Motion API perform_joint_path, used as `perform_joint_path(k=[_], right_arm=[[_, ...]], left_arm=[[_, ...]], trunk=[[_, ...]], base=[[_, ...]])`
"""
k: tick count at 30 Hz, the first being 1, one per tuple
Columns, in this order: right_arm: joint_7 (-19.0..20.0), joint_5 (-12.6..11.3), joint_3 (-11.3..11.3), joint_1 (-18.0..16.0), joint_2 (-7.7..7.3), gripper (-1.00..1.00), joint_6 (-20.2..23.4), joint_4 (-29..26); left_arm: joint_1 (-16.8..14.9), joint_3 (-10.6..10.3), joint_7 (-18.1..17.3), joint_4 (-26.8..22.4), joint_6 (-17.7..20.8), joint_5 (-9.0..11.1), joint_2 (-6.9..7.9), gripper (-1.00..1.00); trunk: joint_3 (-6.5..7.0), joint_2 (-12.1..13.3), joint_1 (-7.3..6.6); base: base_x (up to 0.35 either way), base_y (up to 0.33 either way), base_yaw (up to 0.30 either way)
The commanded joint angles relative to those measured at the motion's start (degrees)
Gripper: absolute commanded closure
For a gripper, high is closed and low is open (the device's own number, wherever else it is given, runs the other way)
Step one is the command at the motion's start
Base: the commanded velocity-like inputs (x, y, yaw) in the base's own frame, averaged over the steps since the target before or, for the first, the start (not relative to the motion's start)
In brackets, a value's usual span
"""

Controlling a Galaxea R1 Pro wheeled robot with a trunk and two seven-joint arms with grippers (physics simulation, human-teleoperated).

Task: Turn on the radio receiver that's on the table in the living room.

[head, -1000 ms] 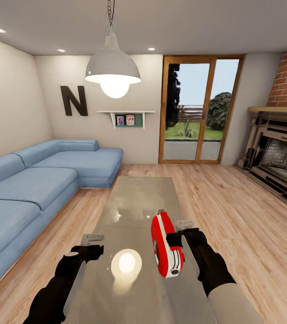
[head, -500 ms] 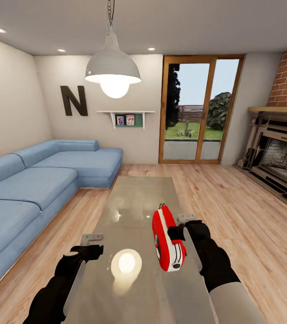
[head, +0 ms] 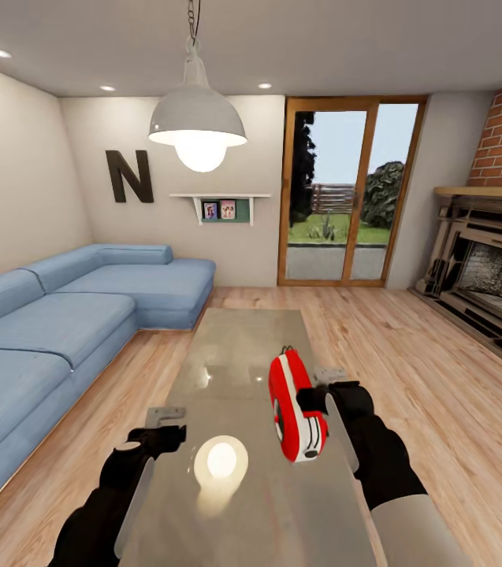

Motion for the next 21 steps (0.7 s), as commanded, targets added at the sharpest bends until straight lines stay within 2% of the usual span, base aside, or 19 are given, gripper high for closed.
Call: perform_joint_path(k=[1, 7, 10, 19, 20, 21], right_arm=[[0.0, -0.1, 0.0, 0.0, -0.21, 1.00, -0.3, 0.0], [0.3, -0.4, 0.1, 0.0, -0.50, 1.00, -2.2, 0.1], [0.5, -0.4, 0.0, 0.0, -0.77, 1.00, -3.2, 0.2], [2.2, -0.3, -0.1, 0.0, -3.53, 1.00, -6.0, 0.2], [13.7, -0.1, -0.1, 0.0, -8.54, 1.00, -10.7, 0.2], [15.2, -0.1, 0.0, 0.0, -9.28, 1.00, -10.7, 0.2]], left_arm=[[0.1, 0.0, 0.0, -0.3, 0.0, 0.1, -0.33, -1.00], [0.1, -1.7, -0.2, -0.8, 0.1, 0.3, -0.91, -1.00], [0.1, -2.7, -1.2, -1.6, 0.3, 1.1, -0.97, -1.00], [0.1, -5.6, -4.1, -4.2, 0.4, 3.1, -0.79, -1.00], [0.1, -17.2, -14.0, -5.7, 0.5, 3.3, -0.78, -1.00], [0.1, -17.2, -14.1, -5.9, 0.5, 3.4, -0.78, -1.00]], trunk=[[0.00, 0.0, 0.00], [0.00, 0.0, 0.00], [0.00, 0.0, 0.00], [0.00, 0.0, 0.00], [0.00, 0.0, 0.00], [0.00, 0.0, 0.00]], base=[[0.000, 0.000, 0.000], [0.000, 0.000, 0.000], [0.000, 0.000, 0.000], [0.000, 0.000, 0.000], [0.000, 0.000, 0.000], [0.000, 0.000, 0.000]])
